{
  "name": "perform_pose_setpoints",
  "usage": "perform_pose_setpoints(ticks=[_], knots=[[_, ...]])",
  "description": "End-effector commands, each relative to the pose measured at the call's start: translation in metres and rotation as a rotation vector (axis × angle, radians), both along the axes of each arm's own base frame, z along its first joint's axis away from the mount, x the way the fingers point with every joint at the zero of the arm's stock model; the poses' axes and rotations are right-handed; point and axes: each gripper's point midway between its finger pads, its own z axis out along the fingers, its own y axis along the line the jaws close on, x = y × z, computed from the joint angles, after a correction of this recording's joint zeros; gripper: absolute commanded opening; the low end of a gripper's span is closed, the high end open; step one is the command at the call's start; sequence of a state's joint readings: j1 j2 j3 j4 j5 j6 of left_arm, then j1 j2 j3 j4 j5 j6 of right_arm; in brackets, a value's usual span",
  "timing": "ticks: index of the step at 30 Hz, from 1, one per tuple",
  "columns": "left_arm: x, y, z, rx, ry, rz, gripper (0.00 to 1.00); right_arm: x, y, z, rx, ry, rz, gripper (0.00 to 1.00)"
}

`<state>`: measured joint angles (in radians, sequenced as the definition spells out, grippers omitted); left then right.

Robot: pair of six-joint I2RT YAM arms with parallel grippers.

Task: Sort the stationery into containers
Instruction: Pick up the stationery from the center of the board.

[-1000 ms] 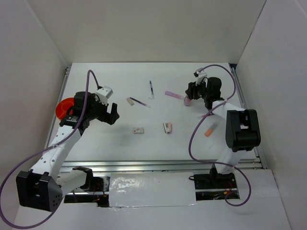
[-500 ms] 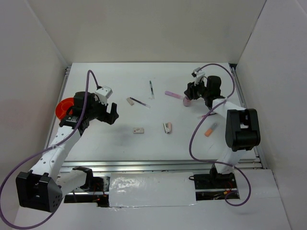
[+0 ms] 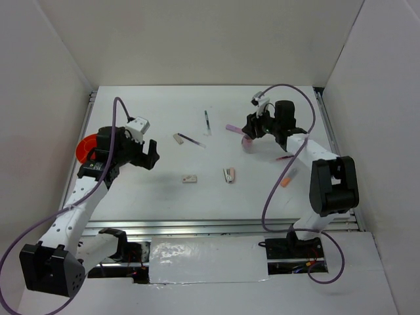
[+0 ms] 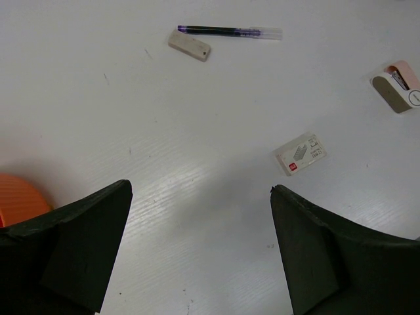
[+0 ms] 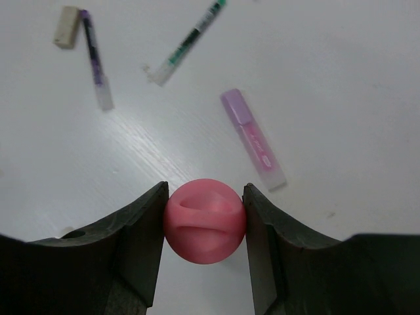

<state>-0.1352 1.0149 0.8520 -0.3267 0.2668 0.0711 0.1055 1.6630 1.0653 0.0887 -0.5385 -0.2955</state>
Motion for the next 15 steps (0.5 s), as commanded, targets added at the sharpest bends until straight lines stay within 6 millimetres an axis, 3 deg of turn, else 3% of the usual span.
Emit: perform_pose_setpoints(ticks=[1,5,8,9,10,11,12,13,15], knots=[[0.006,0.009,0.014,-0.039,-0.038,0.060,0.99,-0.013,0.041,0.082,0.042,-0.182,0.120,0.00],[0.007,0.024,0.028,-0.146,-0.004,0.137,0.99,-0.042,0.104,0.113,0.081,-0.221,0.265,0.00],[0.006,0.039,0.046,-0.203,-0.018,0.193,0.99,-0.056,0.140,0.123,0.100,-0.232,0.340,0.00],[0.006,0.040,0.048,-0.213,-0.015,0.199,0.99,-0.068,0.163,0.125,0.107,-0.235,0.390,0.00],[0.006,0.045,0.059,-0.232,-0.027,0.211,0.99,-0.070,0.176,0.116,0.102,-0.218,0.406,0.00],[0.006,0.048,0.062,-0.238,-0.023,0.217,0.99,-0.070,0.189,0.122,0.109,-0.236,0.420,0.00],[0.003,0.050,0.062,-0.244,-0.002,0.227,0.99,-0.081,0.213,0.113,0.108,-0.219,0.467,0.00],[0.004,0.056,0.074,-0.250,-0.017,0.246,0.99,-0.083,0.226,0.120,0.112,-0.244,0.486,0.00],[-0.001,0.061,0.079,-0.260,-0.006,0.260,0.99,-0.084,0.248,0.105,0.095,-0.238,0.506,0.00]])
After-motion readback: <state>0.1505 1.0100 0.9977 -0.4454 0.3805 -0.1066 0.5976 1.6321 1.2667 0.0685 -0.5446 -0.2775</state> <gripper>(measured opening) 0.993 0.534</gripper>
